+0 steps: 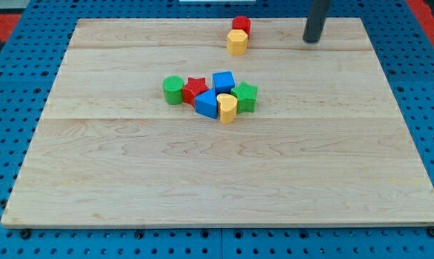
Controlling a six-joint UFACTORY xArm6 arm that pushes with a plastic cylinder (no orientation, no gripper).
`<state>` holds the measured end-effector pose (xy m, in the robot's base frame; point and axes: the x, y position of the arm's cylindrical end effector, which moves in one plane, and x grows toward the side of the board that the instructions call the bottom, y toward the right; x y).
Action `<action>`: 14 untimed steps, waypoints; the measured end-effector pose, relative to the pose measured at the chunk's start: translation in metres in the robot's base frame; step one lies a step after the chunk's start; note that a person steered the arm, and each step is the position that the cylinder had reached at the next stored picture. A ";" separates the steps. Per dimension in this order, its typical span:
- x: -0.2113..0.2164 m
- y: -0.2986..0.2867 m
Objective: Place the yellow hexagon above the blue cube
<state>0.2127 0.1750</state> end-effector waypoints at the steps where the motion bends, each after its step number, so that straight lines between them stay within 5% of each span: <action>1: -0.021 -0.008; 3: -0.015 -0.104; 4: 0.058 -0.127; 5: 0.086 -0.131; 6: 0.060 -0.111; 8: 0.084 -0.211; 9: 0.122 -0.209; 11: 0.084 -0.167; 12: 0.115 -0.164; 13: 0.096 -0.116; 14: 0.009 -0.048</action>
<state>0.2217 0.1275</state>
